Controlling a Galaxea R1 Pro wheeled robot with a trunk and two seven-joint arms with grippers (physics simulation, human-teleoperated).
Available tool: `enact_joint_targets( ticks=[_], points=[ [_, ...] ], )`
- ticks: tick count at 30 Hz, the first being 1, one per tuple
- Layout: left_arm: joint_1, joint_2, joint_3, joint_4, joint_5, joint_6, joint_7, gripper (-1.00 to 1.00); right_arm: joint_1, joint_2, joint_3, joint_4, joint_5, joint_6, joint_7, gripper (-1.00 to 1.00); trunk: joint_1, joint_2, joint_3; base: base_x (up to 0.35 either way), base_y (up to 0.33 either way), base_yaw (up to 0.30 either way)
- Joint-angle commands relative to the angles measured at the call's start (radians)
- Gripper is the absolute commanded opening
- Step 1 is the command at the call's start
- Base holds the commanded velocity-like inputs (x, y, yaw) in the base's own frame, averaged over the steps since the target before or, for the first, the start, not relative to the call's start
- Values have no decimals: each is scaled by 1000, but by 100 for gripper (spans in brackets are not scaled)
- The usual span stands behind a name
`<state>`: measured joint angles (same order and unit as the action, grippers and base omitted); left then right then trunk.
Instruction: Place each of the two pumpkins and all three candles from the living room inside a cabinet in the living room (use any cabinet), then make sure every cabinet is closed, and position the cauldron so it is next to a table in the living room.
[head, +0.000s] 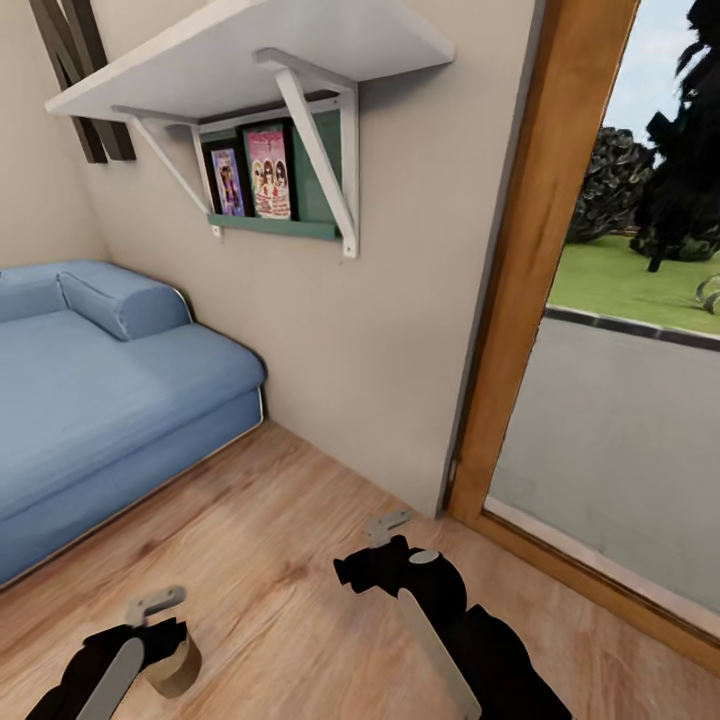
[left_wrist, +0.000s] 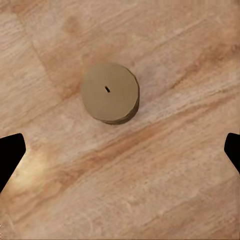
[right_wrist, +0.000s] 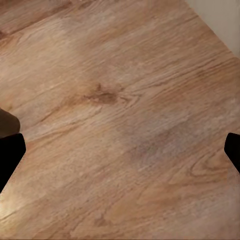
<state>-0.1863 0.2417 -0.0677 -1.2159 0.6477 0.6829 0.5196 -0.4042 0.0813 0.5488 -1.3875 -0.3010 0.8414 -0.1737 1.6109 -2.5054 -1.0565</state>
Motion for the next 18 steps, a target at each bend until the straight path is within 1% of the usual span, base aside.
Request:
enact_joint_targets(
  ticks=[1, 5, 6, 10, 13, 15, 18],
  points=[
    [-1, 1, -3, 3, 10, 0, 9, 100, -1, 0, 2, -1, -10, 4, -10, 100, 0, 0, -1, 312, 173, 136],
    [-1, 0, -2, 16, 12, -1, 8, 100, -1, 0, 4, 0, -12, 4, -9, 100, 0, 0, -1, 285, 200, 223],
    [-1, -5, -4, 30, 11, -15, 8, 100, -1, 0, 5, 0, -11, 4, -9, 100, 0, 0, -1, 110, 84, 274],
    [-4, -18, -18, 42, 11, -30, 8, 100, -1, 0, 8, -1, -11, 4, -9, 100, 0, 0, -1, 49, 38, 278],
    [-7, -21, -19, 44, 11, -31, 8, 100, 0, 0, 8, -1, -11, 3, -9, 100, 0, 0, -1, 17, 13, 280],
    [-22, -31, -22, 50, 12, -33, 7, 100, 0, 0, 10, -1, -10, 3, -9, 100, 0, 0, -1, 10, 7, 271],
    [-40, -46, -23, 74, 12, -34, -5, 100, 1, -3, 10, -5, -11, 2, -8, 100, 0, 0, -1, 4, 3, 149]
  ],
)
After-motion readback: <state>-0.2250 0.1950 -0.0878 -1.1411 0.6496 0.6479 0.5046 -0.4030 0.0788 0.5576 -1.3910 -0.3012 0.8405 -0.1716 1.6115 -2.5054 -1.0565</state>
